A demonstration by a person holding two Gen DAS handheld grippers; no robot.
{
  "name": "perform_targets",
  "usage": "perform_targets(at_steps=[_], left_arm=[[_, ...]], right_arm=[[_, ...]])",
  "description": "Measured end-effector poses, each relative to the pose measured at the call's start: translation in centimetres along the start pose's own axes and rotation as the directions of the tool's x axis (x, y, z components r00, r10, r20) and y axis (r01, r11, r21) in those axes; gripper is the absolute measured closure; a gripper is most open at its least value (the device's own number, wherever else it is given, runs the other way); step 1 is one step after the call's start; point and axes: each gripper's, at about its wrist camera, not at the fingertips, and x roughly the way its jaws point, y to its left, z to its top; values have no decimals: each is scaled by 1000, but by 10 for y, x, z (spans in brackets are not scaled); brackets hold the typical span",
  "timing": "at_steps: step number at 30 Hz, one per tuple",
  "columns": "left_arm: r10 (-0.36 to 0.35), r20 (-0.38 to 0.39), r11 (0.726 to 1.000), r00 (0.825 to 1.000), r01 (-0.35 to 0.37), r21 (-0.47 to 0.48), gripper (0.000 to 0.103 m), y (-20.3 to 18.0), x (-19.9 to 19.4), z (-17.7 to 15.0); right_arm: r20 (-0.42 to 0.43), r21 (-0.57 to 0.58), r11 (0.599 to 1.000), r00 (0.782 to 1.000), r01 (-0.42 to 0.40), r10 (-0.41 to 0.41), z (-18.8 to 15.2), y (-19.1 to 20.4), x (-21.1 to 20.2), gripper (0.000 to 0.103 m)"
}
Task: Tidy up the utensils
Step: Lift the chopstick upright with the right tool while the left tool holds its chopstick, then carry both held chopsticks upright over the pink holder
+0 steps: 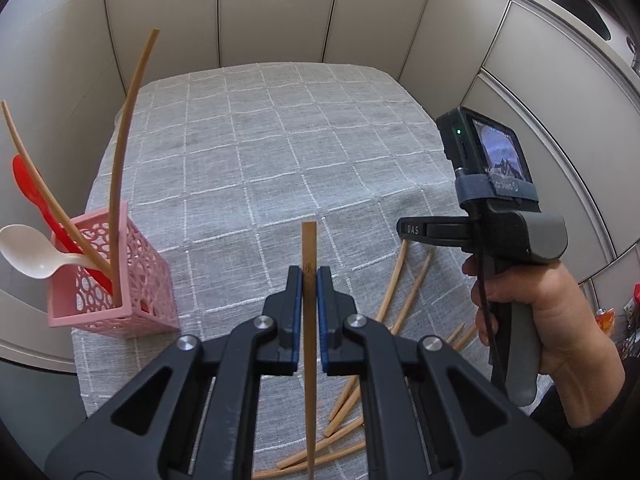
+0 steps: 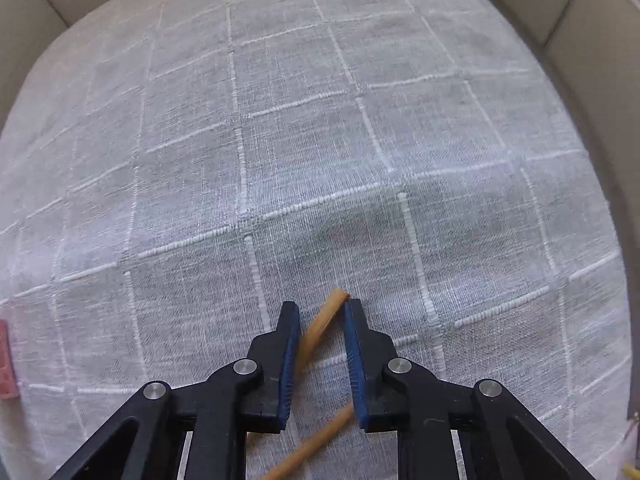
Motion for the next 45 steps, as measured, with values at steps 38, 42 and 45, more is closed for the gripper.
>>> perform_targets(at_steps=[38,42,45], left_arm=[[107,455,994,884,-103,-34,95,6,-125,19],[144,516,989,845,-101,-110,95,31,-147,21],[184,533,980,826,-110,-168,95,49,-154,22]], right_arm=[[504,-150,910,762,-386,406,-50,-27,-211,95],[529,-179,904,737,-388,421,-52,-24,-231,95],[536,-198,901,727,-386,430,-53,-21,-240,95]])
